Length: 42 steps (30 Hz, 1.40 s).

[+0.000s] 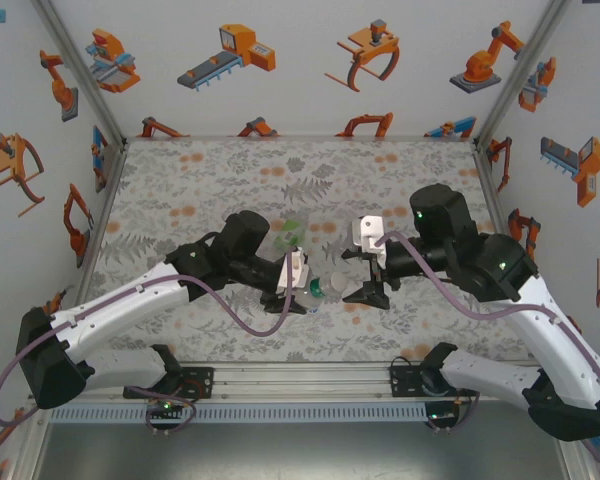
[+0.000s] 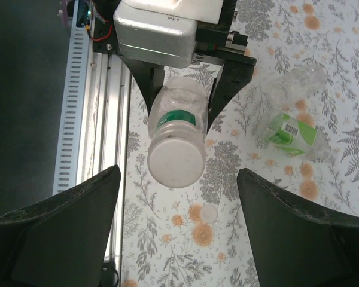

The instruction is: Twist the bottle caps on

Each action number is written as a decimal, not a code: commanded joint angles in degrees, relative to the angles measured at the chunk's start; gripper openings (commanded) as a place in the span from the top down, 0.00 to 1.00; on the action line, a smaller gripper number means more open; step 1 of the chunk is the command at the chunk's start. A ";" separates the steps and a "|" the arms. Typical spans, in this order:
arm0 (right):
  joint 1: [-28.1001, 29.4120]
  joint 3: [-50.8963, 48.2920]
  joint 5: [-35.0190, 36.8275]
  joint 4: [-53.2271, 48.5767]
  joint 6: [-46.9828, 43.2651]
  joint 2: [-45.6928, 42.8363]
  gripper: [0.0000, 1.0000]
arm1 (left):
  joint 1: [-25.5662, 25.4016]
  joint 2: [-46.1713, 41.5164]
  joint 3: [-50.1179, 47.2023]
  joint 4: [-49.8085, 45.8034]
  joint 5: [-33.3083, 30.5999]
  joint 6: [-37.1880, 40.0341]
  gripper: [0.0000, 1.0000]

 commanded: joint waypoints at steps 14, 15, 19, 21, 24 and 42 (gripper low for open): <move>0.28 -1.84 -6.80 2.23 -2.06 2.79 0.39 | 0.00 -0.57 2.47 -1.09 2.27 0.47 1.00; 0.33 -2.04 -6.36 2.40 -2.09 2.80 0.39 | 0.00 -0.66 2.46 -1.02 2.38 0.38 1.00; 0.34 -2.57 -4.81 2.98 -2.08 2.88 0.40 | 0.00 -0.79 2.42 -0.85 2.49 0.08 1.00; 0.32 -2.97 -4.20 3.38 -2.04 2.80 0.43 | 0.00 -0.66 2.45 -0.66 2.56 -0.05 1.00; 0.37 -3.19 -4.26 3.80 -2.02 2.66 0.46 | 0.00 -0.57 2.41 -0.59 2.52 -0.23 1.00; 0.43 -8.10 3.64 11.89 15.34 0.41 0.76 | 0.00 -1.39 0.53 4.61 -3.83 -2.22 1.00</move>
